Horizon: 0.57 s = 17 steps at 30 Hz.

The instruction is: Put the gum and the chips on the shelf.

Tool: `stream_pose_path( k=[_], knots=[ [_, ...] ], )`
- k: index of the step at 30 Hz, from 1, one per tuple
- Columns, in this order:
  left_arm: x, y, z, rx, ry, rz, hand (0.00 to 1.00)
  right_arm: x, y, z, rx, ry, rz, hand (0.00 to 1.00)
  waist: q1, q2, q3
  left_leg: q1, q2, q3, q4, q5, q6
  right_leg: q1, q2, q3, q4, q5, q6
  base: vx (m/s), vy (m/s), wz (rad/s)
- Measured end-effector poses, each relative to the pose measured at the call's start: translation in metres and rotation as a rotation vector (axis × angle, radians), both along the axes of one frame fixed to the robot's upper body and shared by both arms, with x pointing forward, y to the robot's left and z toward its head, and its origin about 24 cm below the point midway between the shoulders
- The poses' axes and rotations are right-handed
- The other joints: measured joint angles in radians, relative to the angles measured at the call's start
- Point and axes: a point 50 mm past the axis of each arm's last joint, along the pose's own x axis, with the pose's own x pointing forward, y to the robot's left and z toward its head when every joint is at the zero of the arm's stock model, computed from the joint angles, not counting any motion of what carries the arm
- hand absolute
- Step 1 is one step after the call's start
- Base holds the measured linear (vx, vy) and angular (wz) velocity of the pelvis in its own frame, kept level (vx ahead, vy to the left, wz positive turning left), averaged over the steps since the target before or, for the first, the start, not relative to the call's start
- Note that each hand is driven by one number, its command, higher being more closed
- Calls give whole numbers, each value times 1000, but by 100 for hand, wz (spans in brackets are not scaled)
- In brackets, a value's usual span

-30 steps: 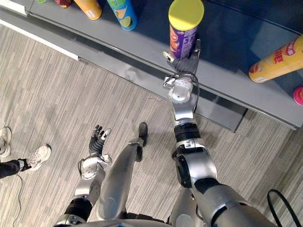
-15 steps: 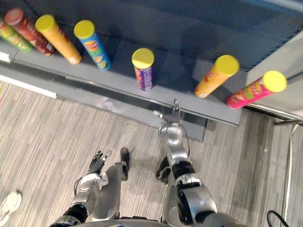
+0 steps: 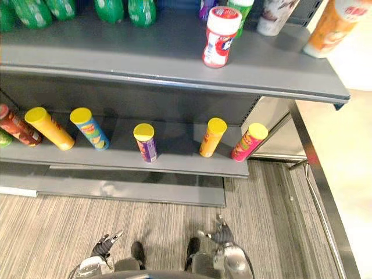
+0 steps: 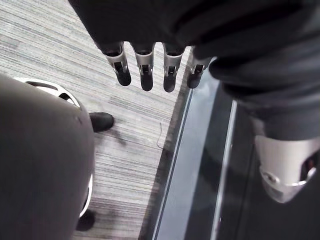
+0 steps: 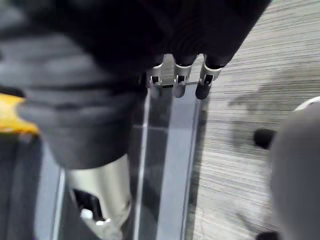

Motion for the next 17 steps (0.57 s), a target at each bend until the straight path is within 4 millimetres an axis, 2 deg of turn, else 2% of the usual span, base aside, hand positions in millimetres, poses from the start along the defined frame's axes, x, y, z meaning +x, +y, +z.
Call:
stream_pose_path(
  k=[2, 4, 9, 13, 17],
  knots=[
    [-7, 2, -2, -7, 14, 37, 0, -11, -10, -6, 3, 44, -102, 0, -3, 3, -21, 10, -5, 7, -12, 0, 0, 13, 1, 5, -26, 13, 4, 41, 46, -9],
    [-16, 3, -5, -24, 39, 93, 0, -30, -24, -15, 3, 128, -224, 0, -1, 9, -46, 29, -14, 4, -34, 4, 5, 36, 0, 1, -58, 21, 9, 52, 38, 6],
    [-31, 1, -9, -67, 67, 201, 0, -77, -34, -28, 13, 314, -429, 0, -3, 35, -61, 75, -31, 5, -70, 6, 8, 82, -5, -2, -91, 27, 18, 52, 27, 2],
    [-36, -1, -11, -94, 75, 245, 0, -93, -34, -31, 64, 349, -581, 0, -10, 40, -65, 92, -39, 8, -86, 7, 10, 100, -5, -1, -111, 33, 24, 26, 8, -1],
    [-40, -2, -13, -124, 85, 294, 0, -99, -31, -33, 119, 351, -719, 0, -14, 42, -68, 108, -41, 11, -88, 3, 10, 120, -6, 0, -126, 36, 28, 9, 2, -1]
  ],
)
